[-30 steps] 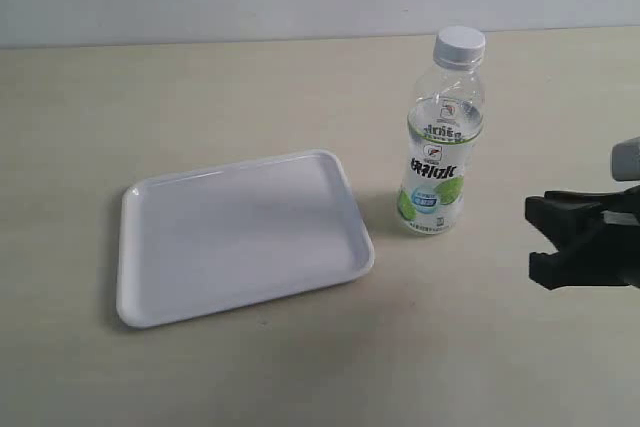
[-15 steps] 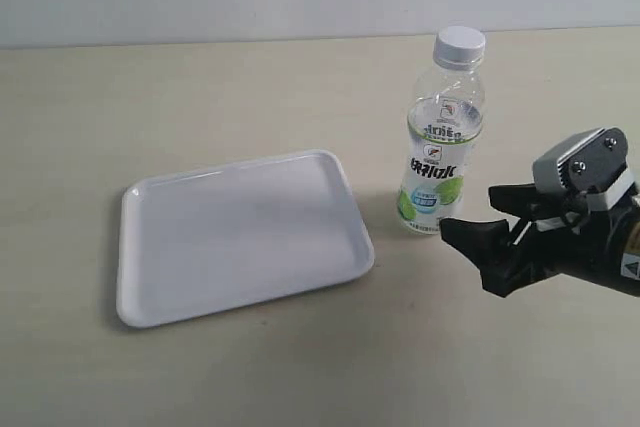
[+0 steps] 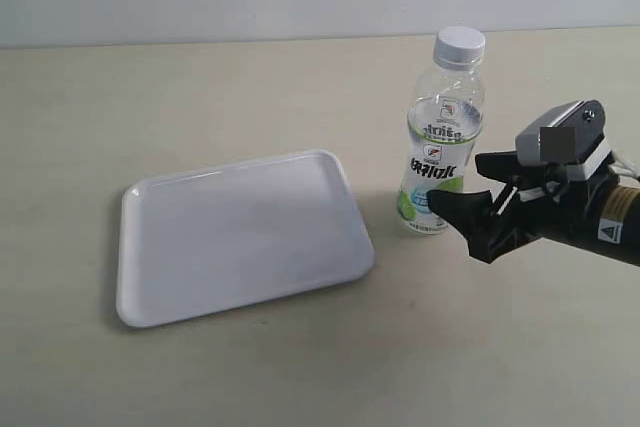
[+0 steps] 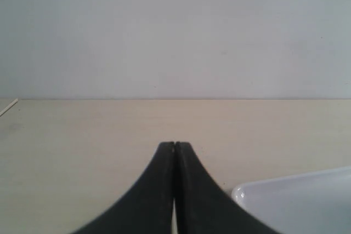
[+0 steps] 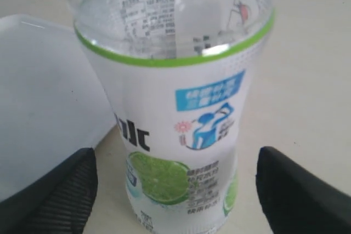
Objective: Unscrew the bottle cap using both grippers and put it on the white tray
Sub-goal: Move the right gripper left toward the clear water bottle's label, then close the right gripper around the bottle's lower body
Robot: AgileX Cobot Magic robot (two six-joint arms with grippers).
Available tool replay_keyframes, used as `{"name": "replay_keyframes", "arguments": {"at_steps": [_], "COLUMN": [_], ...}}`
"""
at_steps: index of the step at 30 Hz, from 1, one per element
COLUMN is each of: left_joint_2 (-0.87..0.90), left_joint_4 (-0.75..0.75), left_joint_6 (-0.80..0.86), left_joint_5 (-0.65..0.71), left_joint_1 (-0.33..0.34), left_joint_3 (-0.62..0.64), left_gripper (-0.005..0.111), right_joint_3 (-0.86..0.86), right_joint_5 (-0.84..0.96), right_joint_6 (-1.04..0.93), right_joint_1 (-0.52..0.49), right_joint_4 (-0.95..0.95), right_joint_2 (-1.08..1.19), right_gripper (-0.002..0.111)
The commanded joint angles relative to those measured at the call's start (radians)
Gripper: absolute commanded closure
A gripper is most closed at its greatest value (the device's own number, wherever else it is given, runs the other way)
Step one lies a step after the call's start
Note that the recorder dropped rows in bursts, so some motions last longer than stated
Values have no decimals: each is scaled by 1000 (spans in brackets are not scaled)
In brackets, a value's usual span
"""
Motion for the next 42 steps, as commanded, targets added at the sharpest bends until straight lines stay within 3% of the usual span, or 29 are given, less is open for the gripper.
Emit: {"name": "replay_keyframes", "arguments": {"at_steps": [1,25,30,36,42], "left_joint_2": [-5,-5,-5,-5,-5], "left_joint_4": [3,3,3,3,3], "left_joint_6": [-1,-1,-1,-1,-1], "left_joint_5": [-3,-3,-3,-3,-3], "left_joint_1": [3,3,3,3,3], "left_joint_3": [3,3,3,3,3], "left_gripper": [107,107,107,107,107], "right_joint_3": [-13,-17,-17,-17,-19], "right_joint_5": [-16,-45,-61,-219,-219], "right_joint_6": [-36,-4,-84,-195,-263], "right_joint_1": [-3,-3,-3,-3,-3], "right_joint_4": [-13,16,23,50,88], "right_joint_2": [2,2,15,111,188], "right_gripper": [32,28,28,28,28]}}
